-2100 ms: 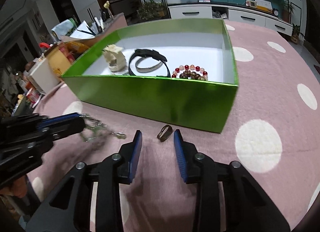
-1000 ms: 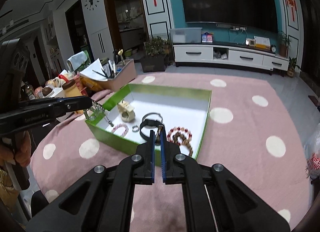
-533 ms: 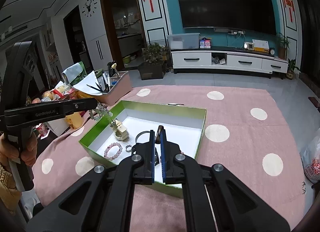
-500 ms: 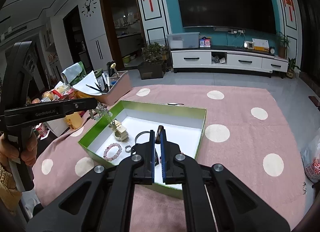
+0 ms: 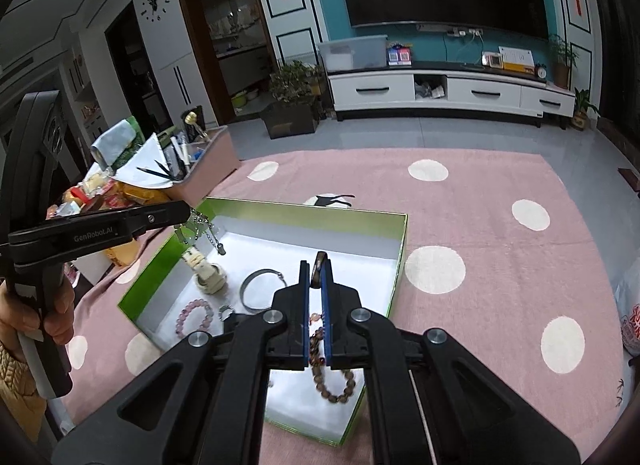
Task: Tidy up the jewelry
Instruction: 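Carry the jade pendant and black item over the green box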
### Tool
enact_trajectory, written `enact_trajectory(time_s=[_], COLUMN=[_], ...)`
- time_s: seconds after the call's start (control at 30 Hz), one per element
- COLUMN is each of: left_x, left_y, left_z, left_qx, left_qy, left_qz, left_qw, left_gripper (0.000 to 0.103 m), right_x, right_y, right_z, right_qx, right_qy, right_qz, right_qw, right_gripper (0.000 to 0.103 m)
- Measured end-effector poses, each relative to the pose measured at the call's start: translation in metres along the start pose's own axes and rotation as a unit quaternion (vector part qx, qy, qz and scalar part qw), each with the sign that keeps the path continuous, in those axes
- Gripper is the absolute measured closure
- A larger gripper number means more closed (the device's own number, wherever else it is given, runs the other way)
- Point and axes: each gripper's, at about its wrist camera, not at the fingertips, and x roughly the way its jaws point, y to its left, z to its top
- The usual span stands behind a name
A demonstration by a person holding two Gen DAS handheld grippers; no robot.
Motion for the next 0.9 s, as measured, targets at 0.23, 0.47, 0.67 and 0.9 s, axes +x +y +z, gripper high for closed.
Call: enact_trajectory(time_s=[0.23, 0.47, 0.67, 0.9], left_x=[0.026, 0.041, 0.052, 0.062], left_y=[0.002, 0.004, 0.008, 0.012], left_z=[0.005, 0.008, 0.008, 0.008], left_qx=[0.003, 0.004, 0.000, -0.001], left_qy=[0.018, 0.025, 0.035, 0.044], left_qz=[0.014, 0.018, 0.022, 0.026], left_qw=[0.9997, 0.9995, 0.9992, 0.9987], left_gripper=[0.096, 0.096, 0.096, 0.096], right_x=[0.025, 0.044, 0.055, 0.063], right_y=[-0.002, -0.005, -0.006, -0.007], right_z=[0.004, 0.005, 0.004, 0.003], right_qx=[-0.001, 0.001, 0.002, 0.004], right_qy=[0.020, 0.037, 0.049, 0.057], right_qz=[-0.004, -0.008, -0.011, -0.015], right_qw=[1.000, 0.999, 0.999, 0.998], right_gripper=[0.098, 0.098, 0.098, 0.098])
